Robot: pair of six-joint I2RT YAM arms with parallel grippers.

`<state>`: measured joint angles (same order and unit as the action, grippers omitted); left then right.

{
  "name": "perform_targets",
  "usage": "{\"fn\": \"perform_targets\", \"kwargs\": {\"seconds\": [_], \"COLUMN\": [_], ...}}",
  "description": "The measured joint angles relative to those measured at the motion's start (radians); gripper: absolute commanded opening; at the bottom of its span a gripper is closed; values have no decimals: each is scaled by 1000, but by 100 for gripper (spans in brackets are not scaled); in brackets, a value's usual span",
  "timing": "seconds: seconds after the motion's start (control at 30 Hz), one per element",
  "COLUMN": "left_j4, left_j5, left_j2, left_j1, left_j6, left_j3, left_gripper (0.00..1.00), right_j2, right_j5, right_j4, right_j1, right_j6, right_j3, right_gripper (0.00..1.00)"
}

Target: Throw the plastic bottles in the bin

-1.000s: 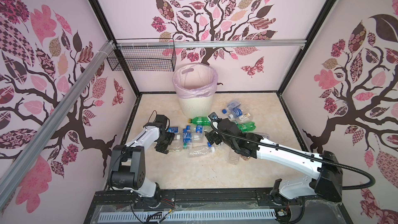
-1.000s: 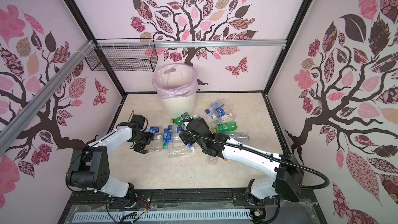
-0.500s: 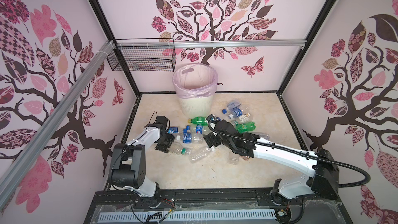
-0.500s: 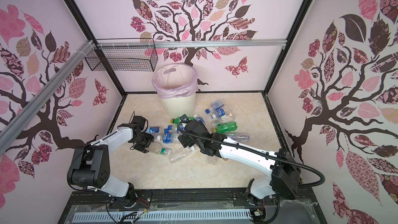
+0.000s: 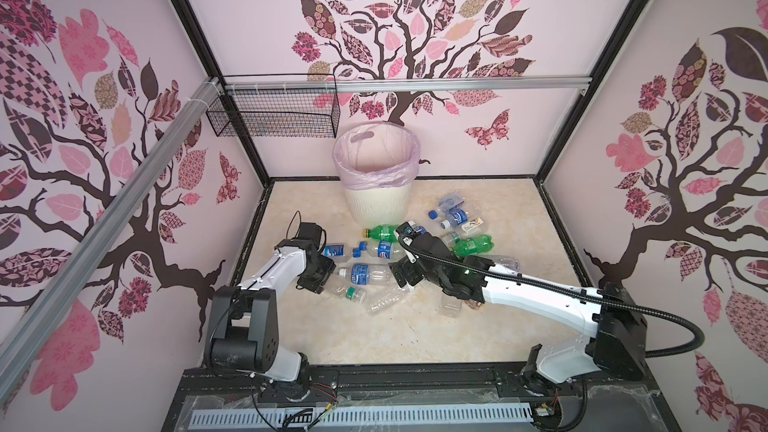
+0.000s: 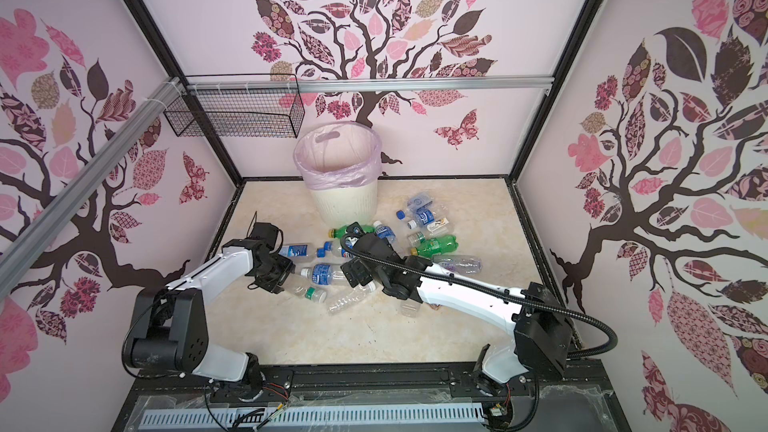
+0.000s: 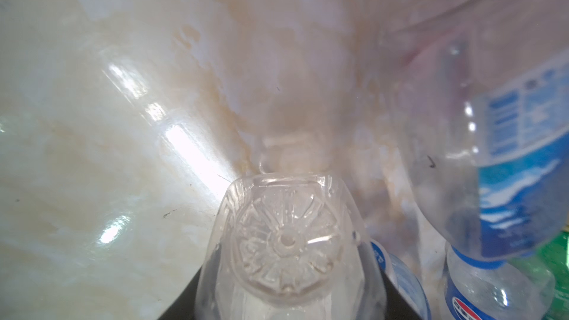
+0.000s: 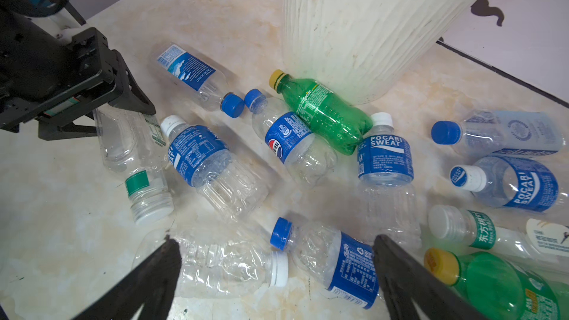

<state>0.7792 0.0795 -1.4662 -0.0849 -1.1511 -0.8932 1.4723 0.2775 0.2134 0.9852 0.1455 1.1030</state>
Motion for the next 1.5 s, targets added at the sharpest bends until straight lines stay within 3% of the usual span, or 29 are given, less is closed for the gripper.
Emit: {"fn": "perform_targets", "kwargs": {"seconds": [0.33,0.67,0.93,1.5], "left_j4": [-9,-188,-278,-356], "left_j5": [-23,120,207,319], "left_j2": [143,247,249,288], "left_j1": [-24,-127,-227,-229], "left_j6": [185,323,337,270], "left_j3": [-81,-182,-254,-257], "left_gripper": [41,44,45,46], "right_j2": [41,53,50,48], "right_j5": [-121,-275,-362,-487], "right_j4": [23,8,-54,-204], "right_j1": [-14,-99,-124,-143], "right_j6": [84,173,197,222], "right_j3": [105,147,148,175], "right_gripper": [100,100,96,80]}}
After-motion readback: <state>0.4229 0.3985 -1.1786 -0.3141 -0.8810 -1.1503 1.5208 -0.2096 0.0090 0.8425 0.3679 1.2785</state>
